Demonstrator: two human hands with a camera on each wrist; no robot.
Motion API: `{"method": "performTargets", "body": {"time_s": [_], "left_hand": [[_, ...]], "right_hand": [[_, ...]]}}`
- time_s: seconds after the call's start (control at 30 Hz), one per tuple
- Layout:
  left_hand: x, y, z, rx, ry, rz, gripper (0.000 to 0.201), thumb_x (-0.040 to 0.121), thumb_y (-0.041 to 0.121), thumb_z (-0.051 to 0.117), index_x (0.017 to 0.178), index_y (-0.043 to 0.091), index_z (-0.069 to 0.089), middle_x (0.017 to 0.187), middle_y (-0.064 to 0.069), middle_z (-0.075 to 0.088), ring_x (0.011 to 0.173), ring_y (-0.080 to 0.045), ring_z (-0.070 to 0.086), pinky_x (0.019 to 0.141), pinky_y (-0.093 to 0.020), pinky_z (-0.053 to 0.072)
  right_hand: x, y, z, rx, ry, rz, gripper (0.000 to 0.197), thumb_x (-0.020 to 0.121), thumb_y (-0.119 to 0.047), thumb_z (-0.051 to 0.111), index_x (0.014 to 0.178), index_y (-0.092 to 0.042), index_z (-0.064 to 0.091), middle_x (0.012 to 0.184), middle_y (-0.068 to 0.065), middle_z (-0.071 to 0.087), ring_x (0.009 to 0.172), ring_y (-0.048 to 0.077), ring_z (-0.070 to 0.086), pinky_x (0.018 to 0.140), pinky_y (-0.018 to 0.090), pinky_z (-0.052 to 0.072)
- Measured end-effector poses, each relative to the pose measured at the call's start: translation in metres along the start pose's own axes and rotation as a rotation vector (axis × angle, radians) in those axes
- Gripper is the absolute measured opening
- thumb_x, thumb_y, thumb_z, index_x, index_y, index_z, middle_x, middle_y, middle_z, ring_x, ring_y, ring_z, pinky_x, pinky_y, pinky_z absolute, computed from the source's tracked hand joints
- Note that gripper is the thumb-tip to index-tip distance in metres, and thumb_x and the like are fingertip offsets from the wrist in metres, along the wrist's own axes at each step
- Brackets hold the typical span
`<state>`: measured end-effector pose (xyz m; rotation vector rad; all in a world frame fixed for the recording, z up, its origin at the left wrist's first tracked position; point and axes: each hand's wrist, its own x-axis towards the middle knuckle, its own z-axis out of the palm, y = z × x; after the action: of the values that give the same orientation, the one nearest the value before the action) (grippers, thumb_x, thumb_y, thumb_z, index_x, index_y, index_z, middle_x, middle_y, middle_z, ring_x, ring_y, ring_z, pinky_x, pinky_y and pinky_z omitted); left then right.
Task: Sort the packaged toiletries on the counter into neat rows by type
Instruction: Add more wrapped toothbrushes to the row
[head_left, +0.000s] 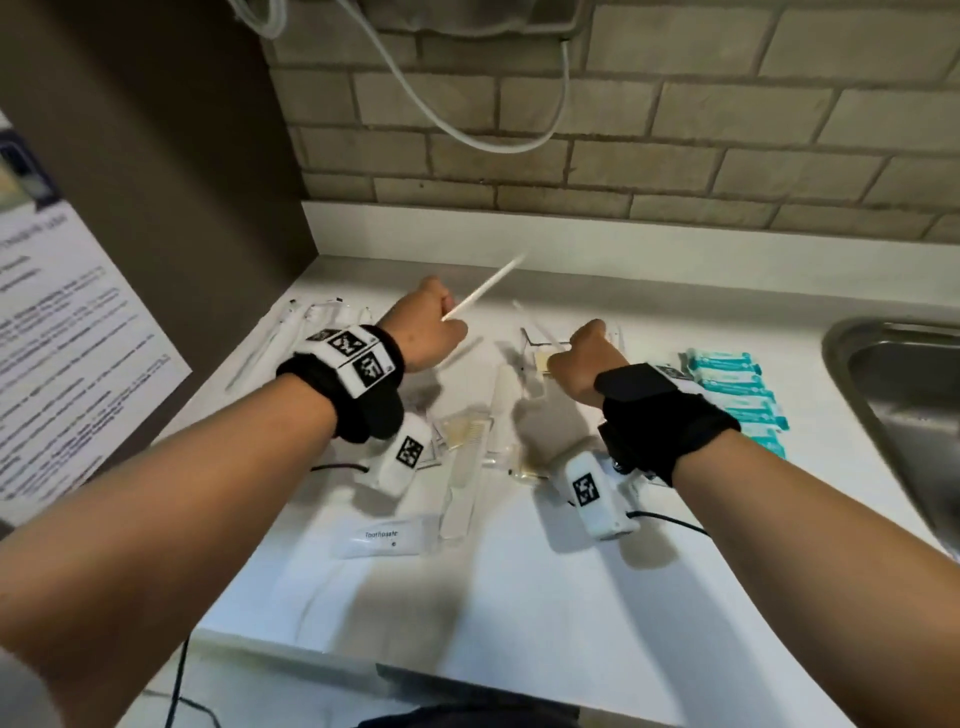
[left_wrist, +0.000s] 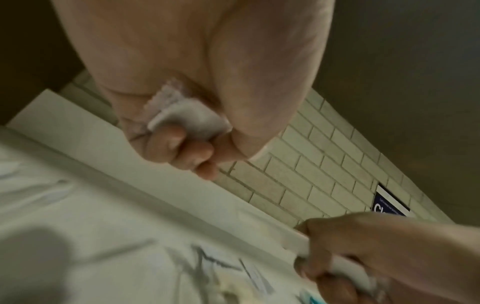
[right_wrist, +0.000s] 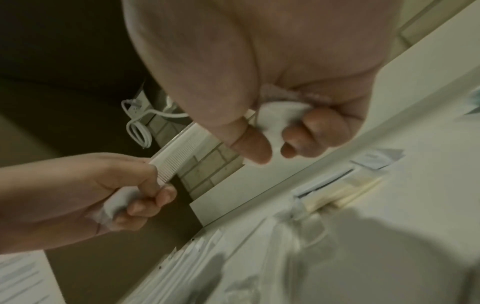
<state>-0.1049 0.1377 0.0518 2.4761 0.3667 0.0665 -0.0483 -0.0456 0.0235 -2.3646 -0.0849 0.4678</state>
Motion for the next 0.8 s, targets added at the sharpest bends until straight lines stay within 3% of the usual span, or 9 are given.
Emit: {"method": "performTargets", "body": {"time_s": [0.13, 0.27, 0.3, 0.33, 0.4, 0.47, 0.53, 0.67, 0.8], "left_hand": [[-0.032, -0.02, 0.018, 0.064, -0.198, -0.063, 0.041, 0.082, 0.049, 0.067, 0.101, 0.017, 0.051, 0.093, -0.001, 0.061, 0.077, -0.016, 0.057, 0.058, -0.027, 0.04], [-0.051, -0.031, 0.046, 0.231, -0.332, -0.06, 0.051, 0.068, 0.065, 0.072, 0.083, 0.018, 0.056, 0.083, 0.0, 0.063, 0.072, -0.016, 0.06, 0.063, -0.032, 0.049], [-0.052, -0.034, 0.052, 0.269, -0.35, -0.072, 0.053, 0.066, 0.066, 0.073, 0.081, 0.018, 0.056, 0.082, 0.0, 0.063, 0.072, -0.016, 0.059, 0.062, -0.031, 0.048], [-0.052, -0.036, 0.058, 0.293, -0.366, -0.079, 0.054, 0.064, 0.066, 0.074, 0.078, 0.019, 0.053, 0.078, 0.001, 0.061, 0.069, -0.015, 0.057, 0.057, -0.029, 0.045], [-0.053, -0.037, 0.066, 0.301, -0.361, -0.076, 0.054, 0.063, 0.064, 0.077, 0.069, 0.019, 0.049, 0.07, 0.002, 0.055, 0.061, -0.015, 0.053, 0.05, -0.026, 0.037], [-0.053, -0.035, 0.069, 0.277, -0.329, -0.056, 0.052, 0.063, 0.058, 0.08, 0.063, 0.018, 0.047, 0.063, 0.002, 0.052, 0.055, -0.014, 0.049, 0.046, -0.025, 0.033], [-0.052, -0.031, 0.07, 0.254, -0.327, -0.047, 0.045, 0.064, 0.049, 0.081, 0.06, 0.018, 0.049, 0.06, 0.002, 0.051, 0.053, -0.014, 0.049, 0.046, -0.024, 0.034], [-0.046, -0.024, 0.067, 0.237, -0.366, -0.082, 0.031, 0.074, 0.038, 0.075, 0.061, 0.017, 0.056, 0.061, 0.001, 0.056, 0.062, -0.018, 0.057, 0.049, -0.022, 0.04], [-0.039, -0.025, 0.06, 0.188, -0.378, -0.109, 0.032, 0.086, 0.034, 0.064, 0.065, 0.014, 0.049, 0.061, 0.0, 0.051, 0.054, -0.013, 0.049, 0.043, -0.022, 0.033]], "right_hand": [[-0.006, -0.02, 0.026, -0.203, -0.088, -0.009, 0.034, 0.091, -0.027, 0.054, 0.112, -0.001, 0.055, 0.097, 0.012, 0.057, 0.077, 0.023, 0.051, 0.056, 0.025, 0.034], [-0.002, -0.02, 0.049, -0.339, -0.175, 0.015, 0.034, 0.093, -0.023, 0.055, 0.121, -0.003, 0.059, 0.122, 0.015, 0.061, 0.107, 0.027, 0.059, 0.076, 0.026, 0.039], [0.0, -0.018, 0.055, -0.3, -0.199, 0.032, 0.031, 0.09, -0.021, 0.059, 0.119, -0.009, 0.061, 0.126, 0.015, 0.06, 0.104, 0.025, 0.059, 0.078, 0.027, 0.041], [-0.002, -0.017, 0.059, -0.27, -0.197, 0.034, 0.024, 0.086, -0.02, 0.061, 0.11, -0.018, 0.064, 0.122, 0.014, 0.063, 0.095, 0.022, 0.06, 0.078, 0.029, 0.045], [0.002, -0.016, 0.063, -0.314, -0.147, 0.03, 0.003, 0.078, -0.024, 0.06, 0.075, -0.025, 0.061, 0.086, 0.006, 0.072, 0.065, 0.017, 0.063, 0.06, 0.026, 0.049], [0.003, -0.02, 0.066, -0.311, -0.095, 0.05, 0.019, 0.08, -0.03, 0.055, 0.064, -0.02, 0.057, 0.062, 0.0, 0.064, 0.049, 0.014, 0.059, 0.054, 0.021, 0.043], [0.005, -0.022, 0.069, -0.288, -0.072, 0.028, 0.032, 0.086, -0.039, 0.05, 0.062, -0.02, 0.058, 0.064, 0.0, 0.062, 0.05, 0.015, 0.057, 0.062, 0.025, 0.045], [0.008, -0.028, 0.07, -0.34, -0.075, 0.043, 0.038, 0.09, -0.03, 0.052, 0.055, -0.016, 0.052, 0.062, 0.006, 0.058, 0.053, 0.019, 0.053, 0.068, 0.029, 0.047], [-0.004, -0.03, 0.057, -0.448, -0.08, 0.035, 0.03, 0.076, -0.02, 0.071, 0.051, -0.019, 0.054, 0.057, 0.0, 0.057, 0.05, 0.014, 0.054, 0.052, 0.019, 0.041]]}}
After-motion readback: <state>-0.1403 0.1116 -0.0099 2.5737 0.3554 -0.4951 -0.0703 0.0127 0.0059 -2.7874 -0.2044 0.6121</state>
